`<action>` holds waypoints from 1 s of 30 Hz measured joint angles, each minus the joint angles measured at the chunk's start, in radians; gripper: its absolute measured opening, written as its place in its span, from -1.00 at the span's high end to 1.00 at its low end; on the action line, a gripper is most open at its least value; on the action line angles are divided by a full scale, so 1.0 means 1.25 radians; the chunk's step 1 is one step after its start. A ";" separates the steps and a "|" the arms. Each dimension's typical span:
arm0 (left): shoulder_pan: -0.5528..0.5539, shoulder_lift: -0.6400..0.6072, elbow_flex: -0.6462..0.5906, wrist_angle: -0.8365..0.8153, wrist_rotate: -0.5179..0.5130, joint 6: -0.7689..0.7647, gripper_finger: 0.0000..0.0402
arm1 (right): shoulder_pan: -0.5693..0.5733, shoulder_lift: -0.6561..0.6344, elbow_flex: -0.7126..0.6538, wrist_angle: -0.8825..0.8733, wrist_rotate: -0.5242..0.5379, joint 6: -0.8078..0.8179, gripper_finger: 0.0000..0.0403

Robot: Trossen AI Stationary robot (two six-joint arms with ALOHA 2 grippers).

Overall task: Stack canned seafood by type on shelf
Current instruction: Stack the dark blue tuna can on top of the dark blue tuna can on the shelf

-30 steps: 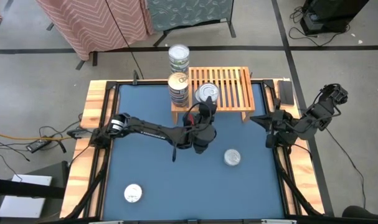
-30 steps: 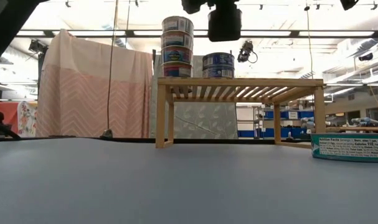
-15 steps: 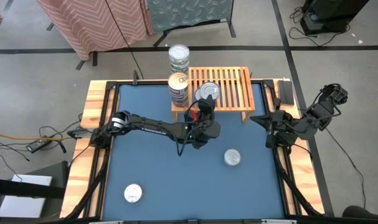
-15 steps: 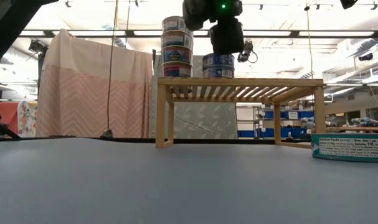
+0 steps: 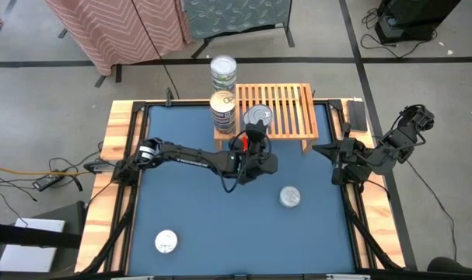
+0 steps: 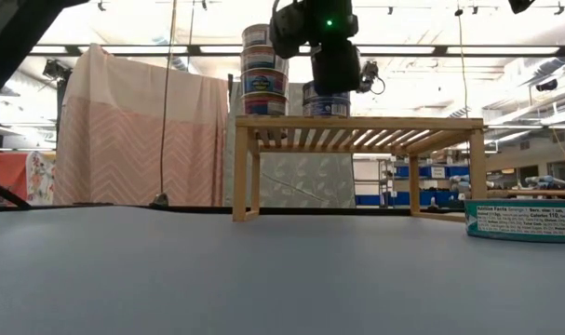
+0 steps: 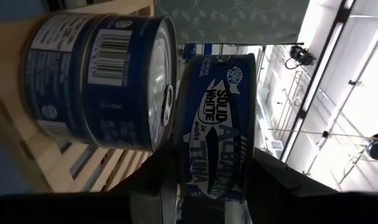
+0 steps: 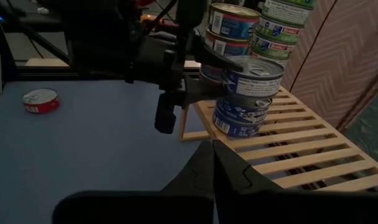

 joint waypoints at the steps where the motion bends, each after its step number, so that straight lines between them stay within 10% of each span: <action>1: 0.000 -0.001 0.000 -0.008 0.002 0.000 0.31 | 0.000 0.000 0.000 0.000 0.000 -0.002 1.00; 30: 0.012 -0.027 0.002 -0.114 0.017 -0.068 0.23 | -0.035 0.000 0.000 0.040 -0.020 -0.048 0.78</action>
